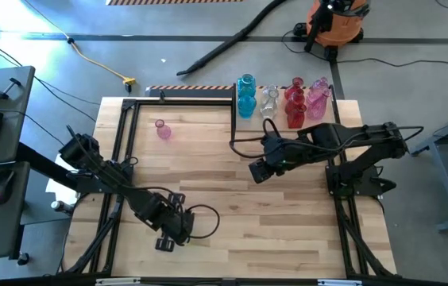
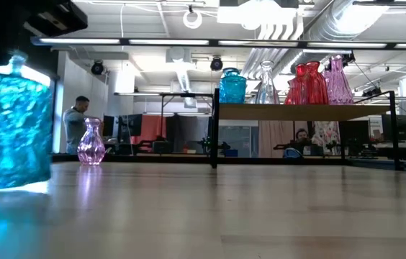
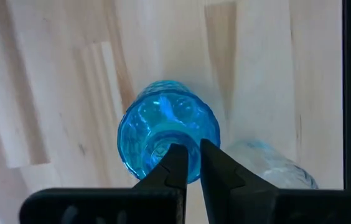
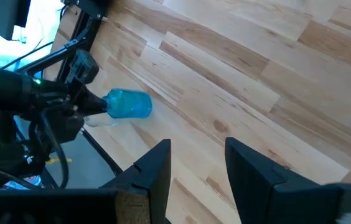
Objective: Sort vases onto shelf
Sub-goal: Put the blue vase on the shelf aligned with the other blue vase
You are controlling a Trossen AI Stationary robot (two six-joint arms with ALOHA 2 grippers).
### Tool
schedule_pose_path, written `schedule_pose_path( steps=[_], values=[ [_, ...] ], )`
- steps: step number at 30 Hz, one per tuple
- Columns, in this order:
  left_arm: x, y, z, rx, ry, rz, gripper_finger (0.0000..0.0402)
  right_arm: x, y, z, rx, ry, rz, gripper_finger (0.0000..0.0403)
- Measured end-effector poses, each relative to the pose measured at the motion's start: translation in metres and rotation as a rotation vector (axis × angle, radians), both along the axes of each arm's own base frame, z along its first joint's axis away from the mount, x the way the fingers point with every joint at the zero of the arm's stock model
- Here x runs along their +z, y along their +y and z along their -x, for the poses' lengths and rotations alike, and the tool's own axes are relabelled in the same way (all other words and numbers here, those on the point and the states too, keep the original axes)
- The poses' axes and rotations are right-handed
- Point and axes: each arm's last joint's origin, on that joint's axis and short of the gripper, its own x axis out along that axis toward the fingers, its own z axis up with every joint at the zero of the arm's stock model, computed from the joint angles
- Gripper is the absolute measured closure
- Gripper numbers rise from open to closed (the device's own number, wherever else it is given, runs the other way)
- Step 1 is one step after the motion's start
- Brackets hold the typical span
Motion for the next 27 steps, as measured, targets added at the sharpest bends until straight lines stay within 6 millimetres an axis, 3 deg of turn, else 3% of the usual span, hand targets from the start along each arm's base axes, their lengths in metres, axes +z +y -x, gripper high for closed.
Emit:
schedule_pose_path(
  steps=[16,27],
  values=[
    [0.027,0.016,-0.017,-0.015,-0.059,0.003,0.0391,-0.002,0.002,0.003,0.091,0.048,-0.027,0.0266],
    [0.054,0.033,-0.036,-0.033,-0.146,0.012,0.0392,-0.005,0.003,0.001,0.182,0.057,0.023,0.0190]
  ],
)
